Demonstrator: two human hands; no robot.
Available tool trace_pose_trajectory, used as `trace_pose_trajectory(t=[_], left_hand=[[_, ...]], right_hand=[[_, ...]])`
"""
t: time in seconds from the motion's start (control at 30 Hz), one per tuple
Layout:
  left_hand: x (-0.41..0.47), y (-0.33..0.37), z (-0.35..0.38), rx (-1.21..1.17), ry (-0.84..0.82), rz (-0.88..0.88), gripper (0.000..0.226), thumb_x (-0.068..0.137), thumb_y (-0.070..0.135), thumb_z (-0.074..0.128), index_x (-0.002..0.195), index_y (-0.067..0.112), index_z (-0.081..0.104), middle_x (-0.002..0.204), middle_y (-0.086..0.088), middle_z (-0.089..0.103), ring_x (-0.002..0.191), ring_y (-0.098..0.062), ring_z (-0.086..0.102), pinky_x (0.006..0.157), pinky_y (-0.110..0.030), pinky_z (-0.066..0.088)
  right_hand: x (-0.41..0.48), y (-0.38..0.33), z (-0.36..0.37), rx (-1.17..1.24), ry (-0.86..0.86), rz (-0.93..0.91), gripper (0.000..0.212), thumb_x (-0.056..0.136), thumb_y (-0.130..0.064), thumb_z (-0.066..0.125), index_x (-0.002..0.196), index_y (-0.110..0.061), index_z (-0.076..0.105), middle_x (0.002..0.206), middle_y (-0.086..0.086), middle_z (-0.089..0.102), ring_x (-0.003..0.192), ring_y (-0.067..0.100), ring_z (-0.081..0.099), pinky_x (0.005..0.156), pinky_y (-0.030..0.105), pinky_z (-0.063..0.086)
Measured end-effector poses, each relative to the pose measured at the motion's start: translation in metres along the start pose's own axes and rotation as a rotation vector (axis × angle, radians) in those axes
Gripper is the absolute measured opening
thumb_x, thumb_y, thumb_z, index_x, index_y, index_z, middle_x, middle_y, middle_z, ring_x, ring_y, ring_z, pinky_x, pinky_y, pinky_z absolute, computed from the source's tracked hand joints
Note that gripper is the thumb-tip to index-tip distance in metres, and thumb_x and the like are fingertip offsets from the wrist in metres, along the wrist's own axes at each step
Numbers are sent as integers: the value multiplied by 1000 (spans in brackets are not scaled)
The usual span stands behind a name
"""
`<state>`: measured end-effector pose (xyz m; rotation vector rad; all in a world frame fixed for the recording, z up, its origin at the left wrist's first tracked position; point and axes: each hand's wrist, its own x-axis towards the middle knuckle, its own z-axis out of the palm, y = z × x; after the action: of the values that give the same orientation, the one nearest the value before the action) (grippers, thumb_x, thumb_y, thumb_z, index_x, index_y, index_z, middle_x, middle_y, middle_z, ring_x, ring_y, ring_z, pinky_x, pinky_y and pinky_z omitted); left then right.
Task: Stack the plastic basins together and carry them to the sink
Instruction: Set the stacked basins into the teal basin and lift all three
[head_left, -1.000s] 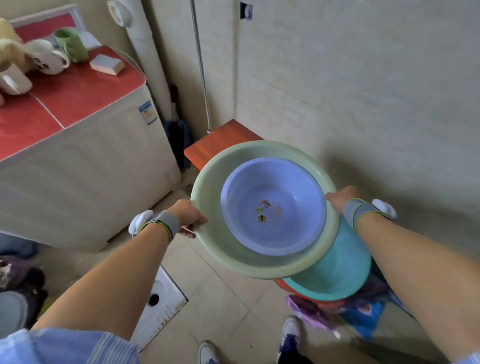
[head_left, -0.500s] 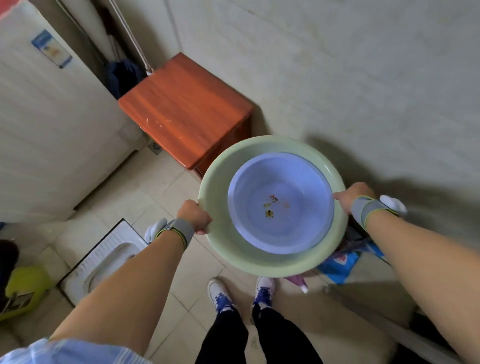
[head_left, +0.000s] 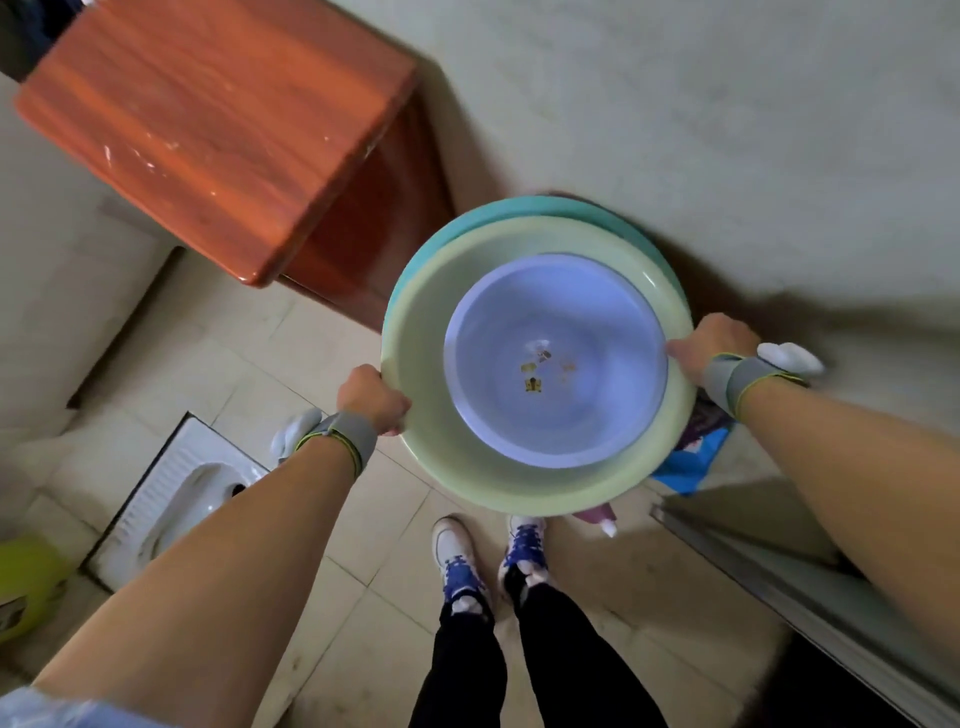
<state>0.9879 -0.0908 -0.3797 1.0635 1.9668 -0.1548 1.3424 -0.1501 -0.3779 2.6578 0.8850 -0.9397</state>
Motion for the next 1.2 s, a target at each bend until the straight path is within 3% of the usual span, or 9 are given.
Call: trace_pose_trajectory(t=[0.27, 0.4, 0.5, 0.6, 0.77, 0.9, 1.07, 1.13, 1.2], left_hand=[[38, -7, 37, 253, 6, 18, 35, 75, 13, 62, 106, 3, 52, 96, -18, 70, 78, -40, 73, 70, -40, 60], [48, -8, 44, 329, 78, 39, 39, 76, 19, 60, 110, 6, 45, 101, -18, 65, 81, -43, 71, 74, -45, 59], [48, -8, 45, 411, 105, 89, 43, 77, 26, 62, 111, 7, 41, 99, -19, 65, 87, -44, 68, 76, -43, 54], [47, -7, 44, 305, 105, 49, 50, 75, 26, 67, 112, 6, 39, 98, -16, 59, 93, -44, 64, 80, -45, 54], [48, -5, 39, 51, 67, -82, 58, 71, 32, 72, 115, 10, 41, 103, -11, 54, 92, -39, 66, 83, -48, 58], [48, -10, 41, -13, 53, -100, 47, 74, 36, 72, 105, 8, 49, 103, -11, 57, 70, -30, 60, 76, -48, 61], [46, -16, 46, -52, 77, -96, 56, 73, 39, 72, 113, 6, 50, 105, -11, 57, 96, -38, 65, 77, -47, 60], [45, -20, 48, -78, 62, -113, 57, 74, 36, 72, 117, 5, 49, 106, -11, 56, 97, -39, 65, 74, -48, 61], [44, -26, 50, -136, 37, -149, 56, 74, 32, 72, 117, 5, 50, 111, -13, 58, 98, -39, 65, 72, -49, 62]], right_hand=[[37, 0, 34, -168, 32, -57, 39, 80, -37, 64, 98, -3, 67, 100, 21, 69, 88, 38, 67, 64, 32, 42], [44, -6, 38, -285, 80, -132, 34, 79, -41, 66, 86, -7, 65, 96, 19, 70, 86, 38, 67, 64, 32, 41], [47, -5, 43, -321, 84, -149, 39, 80, -41, 67, 96, -5, 68, 102, 21, 69, 92, 40, 67, 68, 35, 44], [48, 0, 50, -258, 129, -139, 36, 81, -35, 64, 100, -4, 68, 104, 21, 67, 94, 41, 65, 69, 36, 44], [54, 3, 57, -18, 288, -102, 39, 83, -16, 59, 117, -2, 50, 122, 25, 52, 109, 46, 53, 87, 48, 44], [64, 5, 56, -28, 260, -15, 49, 81, -15, 66, 123, 0, 46, 127, 26, 48, 113, 47, 51, 90, 49, 43], [64, 10, 49, 45, 110, 80, 34, 81, -23, 70, 101, 4, 66, 106, 26, 67, 88, 41, 65, 67, 36, 45], [60, 16, 47, 144, 80, 102, 35, 80, -26, 71, 100, 2, 67, 105, 23, 69, 81, 37, 64, 66, 34, 44], [53, 21, 49, 256, 99, 112, 39, 78, -29, 72, 104, -2, 67, 108, 20, 68, 88, 36, 64, 70, 32, 44]])
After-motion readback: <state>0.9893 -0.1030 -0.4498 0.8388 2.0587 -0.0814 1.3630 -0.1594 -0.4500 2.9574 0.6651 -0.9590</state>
